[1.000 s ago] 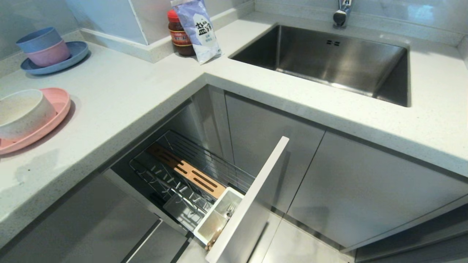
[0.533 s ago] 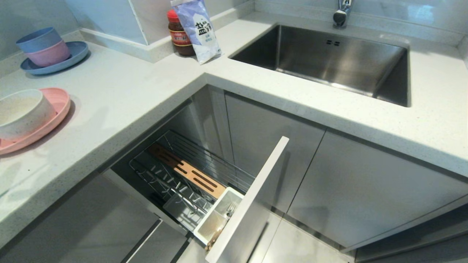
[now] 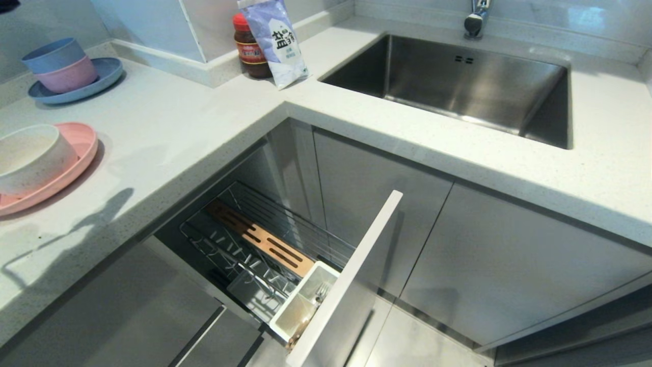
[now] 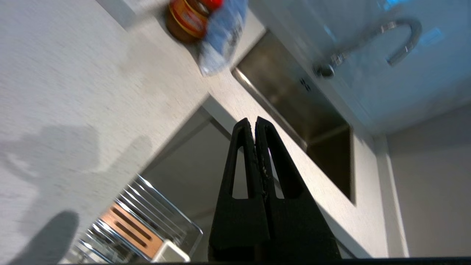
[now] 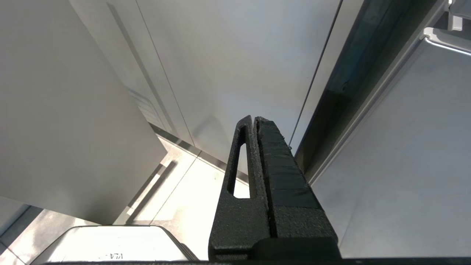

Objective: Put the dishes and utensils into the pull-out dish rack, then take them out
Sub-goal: Take the chopsticks out of the cupboard

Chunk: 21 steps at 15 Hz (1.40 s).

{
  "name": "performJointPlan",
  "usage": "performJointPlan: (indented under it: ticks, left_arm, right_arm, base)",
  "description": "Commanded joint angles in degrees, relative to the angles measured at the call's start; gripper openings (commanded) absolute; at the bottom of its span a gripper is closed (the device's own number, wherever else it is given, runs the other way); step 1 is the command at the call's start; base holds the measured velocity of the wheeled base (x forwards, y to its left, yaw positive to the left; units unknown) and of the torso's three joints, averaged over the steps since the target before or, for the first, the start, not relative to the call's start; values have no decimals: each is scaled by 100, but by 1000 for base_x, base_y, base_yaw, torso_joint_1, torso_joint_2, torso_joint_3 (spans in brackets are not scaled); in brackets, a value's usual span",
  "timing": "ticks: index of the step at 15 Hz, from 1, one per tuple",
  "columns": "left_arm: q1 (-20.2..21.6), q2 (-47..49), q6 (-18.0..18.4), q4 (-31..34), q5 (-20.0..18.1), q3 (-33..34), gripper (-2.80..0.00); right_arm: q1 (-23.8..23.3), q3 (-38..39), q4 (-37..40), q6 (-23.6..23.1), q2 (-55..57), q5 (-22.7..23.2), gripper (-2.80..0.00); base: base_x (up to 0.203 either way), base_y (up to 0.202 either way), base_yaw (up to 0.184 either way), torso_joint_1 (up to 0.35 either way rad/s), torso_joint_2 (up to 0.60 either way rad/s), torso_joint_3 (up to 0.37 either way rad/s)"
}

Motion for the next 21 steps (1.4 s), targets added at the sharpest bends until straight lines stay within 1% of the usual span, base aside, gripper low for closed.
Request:
performJointPlan:
  ticks: [1,4,5,6,7,8,9,10,11,12,15,16,17,18,19,20,21]
  left_arm:
    - [-534,174,-23,28,2,167,-280]
    - [-1154,341,-22,161,80,334,-280]
    - [-1535,436,-22,232,252,379,-280]
    - [-2017,568,-17,295,582,462,-280]
    - [-2497,742,-7,326,1028,587,-280]
    - [-2860,1056,1,352,1616,703,-280]
    - [-3091,1372,8,378,2144,778,-280]
    - [-3194,1677,17,410,2451,829,-280]
    - [-3226,1950,26,546,2620,840,-280]
    - [-3214,2184,29,913,2699,771,-280]
    - [-3059,2812,0,2323,2698,291,-280]
    - [-2956,3016,-42,2719,2621,109,-280]
    - [-2828,3178,-184,3002,2463,-60,-280]
    - [-2755,3264,-339,3195,2062,-167,-280]
    - [-2680,3349,-428,3382,1531,-230,-280]
    - [-2612,3429,-485,3604,1145,-270,-280]
    - [-2457,3581,-527,3800,870,-277,-280]
  right_arm:
    - [0,9,-1,2,-15,0,-280]
    - [0,9,-1,2,-15,0,-280]
    - [0,9,-1,2,-15,0,-280]
    - [0,9,-1,2,-15,0,-280]
    - [0,9,-1,2,-15,0,-280]
    - [0,9,-1,2,-15,0,-280]
    - [0,9,-1,2,-15,0,-280]
    - [0,9,-1,2,-15,0,-280]
    - [0,9,-1,2,-15,0,-280]
    - [0,9,-1,2,-15,0,-280]
    - [0,9,-1,2,-15,0,-280]
    - [0,9,-1,2,-15,0,-280]
    - [0,9,-1,2,-15,0,-280]
    - [0,9,-1,2,-15,0,-280]
    - [0,9,-1,2,-15,0,-280]
    - [0,9,-1,2,-15,0,-280]
    - [0,9,-1,2,-15,0,-280]
  base:
    - [0,0,0,0,0,0]
    - [0,0,0,0,0,0]
    - [0,0,0,0,0,0]
    - [0,0,0,0,0,0]
    - [0,0,0,0,0,0]
    - [0,0,0,0,0,0]
    - [0,0,0,0,0,0]
    - [0,0,0,0,0,0]
    - [0,0,0,0,0,0]
    - [0,0,0,0,0,0]
    - [0,0,0,0,0,0]
    - [0,0,0,0,0,0]
    - [0,0,0,0,0,0]
    - [0,0,0,0,0,0]
    - [0,0,0,0,0,0]
    - [0,0,0,0,0,0]
    - [0,0,0,0,0,0]
